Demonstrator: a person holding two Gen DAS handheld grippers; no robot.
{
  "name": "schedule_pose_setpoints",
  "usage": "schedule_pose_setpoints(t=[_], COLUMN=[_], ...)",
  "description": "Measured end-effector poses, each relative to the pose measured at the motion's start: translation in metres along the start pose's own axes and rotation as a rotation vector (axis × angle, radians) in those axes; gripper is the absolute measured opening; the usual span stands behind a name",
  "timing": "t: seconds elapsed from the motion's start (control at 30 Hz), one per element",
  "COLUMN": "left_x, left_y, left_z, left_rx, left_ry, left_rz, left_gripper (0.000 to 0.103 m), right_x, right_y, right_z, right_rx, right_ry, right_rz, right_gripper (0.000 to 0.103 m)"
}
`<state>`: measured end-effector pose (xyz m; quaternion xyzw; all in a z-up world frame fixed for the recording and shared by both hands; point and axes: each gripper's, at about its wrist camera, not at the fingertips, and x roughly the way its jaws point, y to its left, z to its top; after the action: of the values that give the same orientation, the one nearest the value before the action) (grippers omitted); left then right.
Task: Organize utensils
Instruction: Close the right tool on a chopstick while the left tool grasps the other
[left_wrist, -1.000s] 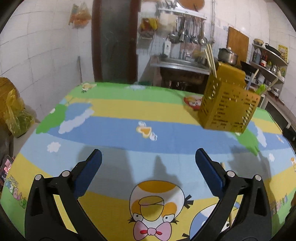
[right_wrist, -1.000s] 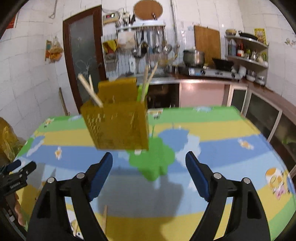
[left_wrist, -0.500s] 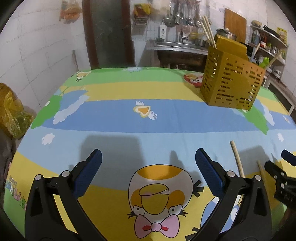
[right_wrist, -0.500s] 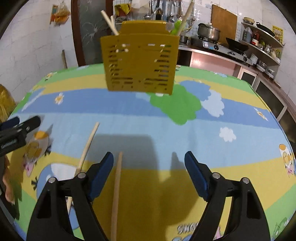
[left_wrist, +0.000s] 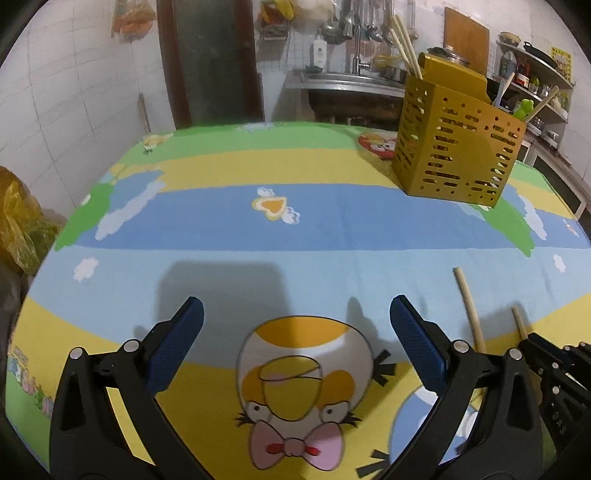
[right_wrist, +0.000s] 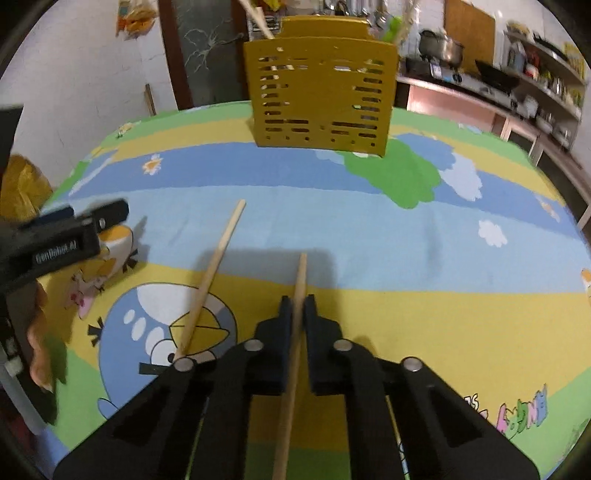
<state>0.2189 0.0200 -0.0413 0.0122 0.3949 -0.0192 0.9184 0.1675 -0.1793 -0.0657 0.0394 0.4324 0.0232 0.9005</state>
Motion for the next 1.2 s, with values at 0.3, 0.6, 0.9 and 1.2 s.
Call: schedule_pose_setpoints(t=[0.3,0.6,0.9,1.2], left_x=[-0.014,-0.009,0.013,0.013], left_y=[-0.041,-0.096,-0.115,-0.126], left_z=[0.006,-0.007,-0.014,-0.011], left_rx=[-0.001,0.068,0.069,0.103], left_ry=[0.024,0.054,0.149,0.164], left_rz=[-0.055,-0.086,-0.086,-0.089], left_gripper=[0.098,0.097,0.067,0.028], right_x=[-0.003,0.006,0.008,0.006], right_y=[-0.051,-0.092,-0.097,-0.095], right_z=[0.017,0.019,0.015,0.014], right_rx=[0.046,0.080,0.088,0.062], right_ry=[-0.006,-0.021,-0.027,-0.037], right_rz=[-0.026,-0.028,0.003,-0.046], right_gripper=[0.006,0.006,0.006,0.007])
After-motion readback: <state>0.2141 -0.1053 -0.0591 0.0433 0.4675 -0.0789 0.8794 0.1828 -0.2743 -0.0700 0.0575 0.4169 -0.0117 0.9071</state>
